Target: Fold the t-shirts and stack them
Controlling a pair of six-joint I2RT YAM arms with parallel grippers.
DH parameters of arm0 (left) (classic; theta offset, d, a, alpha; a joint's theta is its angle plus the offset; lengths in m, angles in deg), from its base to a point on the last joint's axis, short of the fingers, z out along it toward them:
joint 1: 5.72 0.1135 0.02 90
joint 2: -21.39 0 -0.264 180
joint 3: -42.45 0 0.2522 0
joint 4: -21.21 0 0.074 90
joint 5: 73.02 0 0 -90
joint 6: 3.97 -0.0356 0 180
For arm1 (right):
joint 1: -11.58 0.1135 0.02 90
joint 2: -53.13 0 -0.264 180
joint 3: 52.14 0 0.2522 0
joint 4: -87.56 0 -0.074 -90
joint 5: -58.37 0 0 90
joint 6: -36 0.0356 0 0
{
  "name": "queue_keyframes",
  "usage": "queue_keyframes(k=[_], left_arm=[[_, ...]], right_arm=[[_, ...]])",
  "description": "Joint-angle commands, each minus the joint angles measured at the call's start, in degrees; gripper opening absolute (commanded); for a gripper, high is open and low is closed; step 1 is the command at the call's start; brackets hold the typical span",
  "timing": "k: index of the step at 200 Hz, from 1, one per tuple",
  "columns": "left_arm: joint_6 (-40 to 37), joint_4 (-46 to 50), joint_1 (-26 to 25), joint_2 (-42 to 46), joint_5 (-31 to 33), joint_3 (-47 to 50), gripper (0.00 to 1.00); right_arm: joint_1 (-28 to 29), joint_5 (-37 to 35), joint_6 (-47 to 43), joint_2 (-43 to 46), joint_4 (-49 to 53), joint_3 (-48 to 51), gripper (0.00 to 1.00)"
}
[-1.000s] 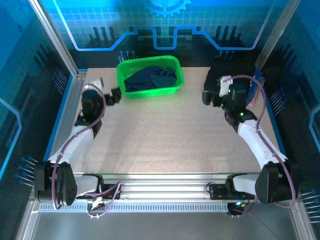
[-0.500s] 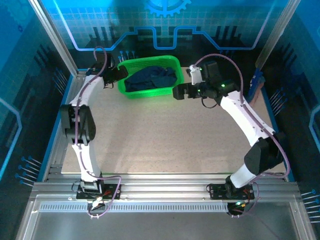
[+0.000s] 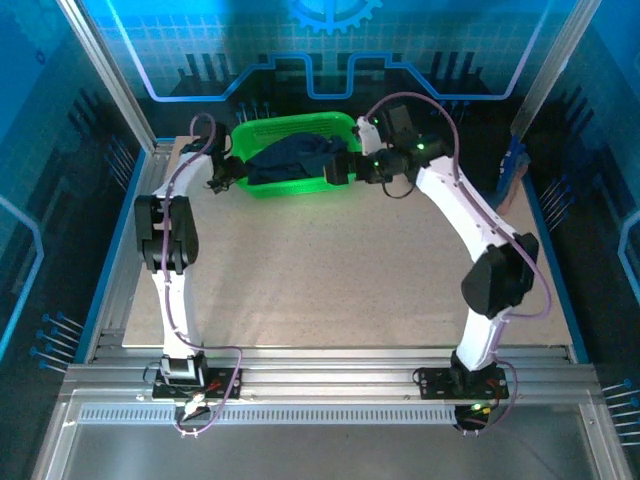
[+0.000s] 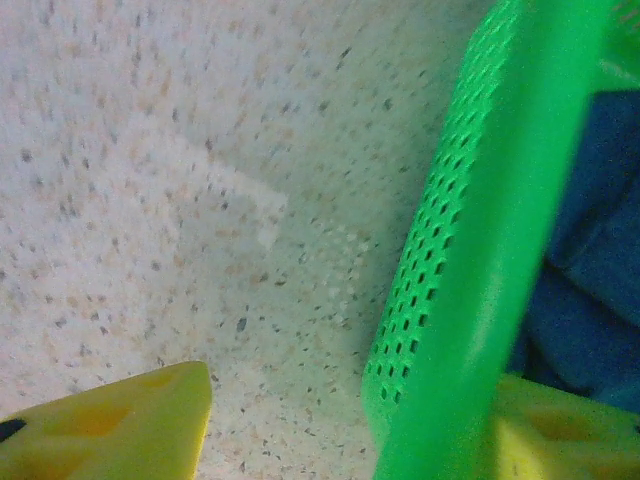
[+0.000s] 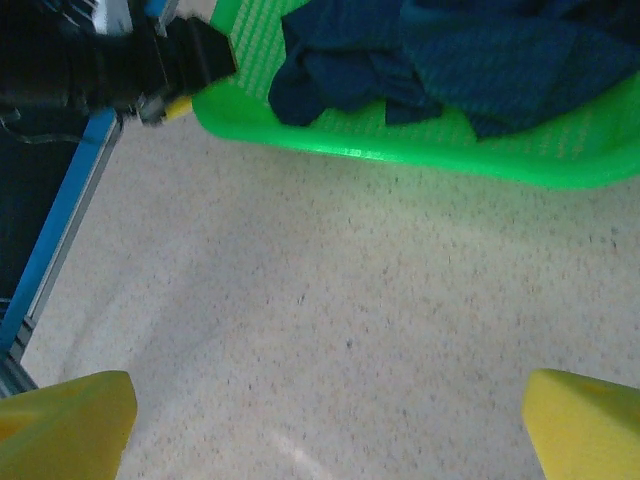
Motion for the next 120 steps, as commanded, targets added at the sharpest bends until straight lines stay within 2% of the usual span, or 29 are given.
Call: queue_keyframes(k=[1, 29, 42, 93, 120], left_arm=[[1.61, 1.96, 0.41, 2.41, 0.22, 4.20, 0.50], [1.48, 0.35, 0.48, 7.01, -2.05, 11.85, 0.30], [1.68, -0.10, 0.44, 10.01, -3.18, 16.06, 0.24], [4.27, -0.14, -1.61, 25.98, -5.59, 32.58, 0.23], [9.49, -3.10, -2.59, 33.95, -10.51, 42.89, 0.22]], right_arm=[[1.10, -2.16, 0.52, -5.56, 5.88, -8.12, 1.00], [1.84, -5.12, -0.52, -12.99, 9.67, -16.94, 0.99], [2.30, -5.64, -1.13, -16.27, 11.31, -20.66, 0.99], [6.85, -7.87, -3.19, -25.96, 13.65, -30.79, 1.00], [9.41, -11.31, -2.24, -32.09, 13.62, -32.28, 1.00]])
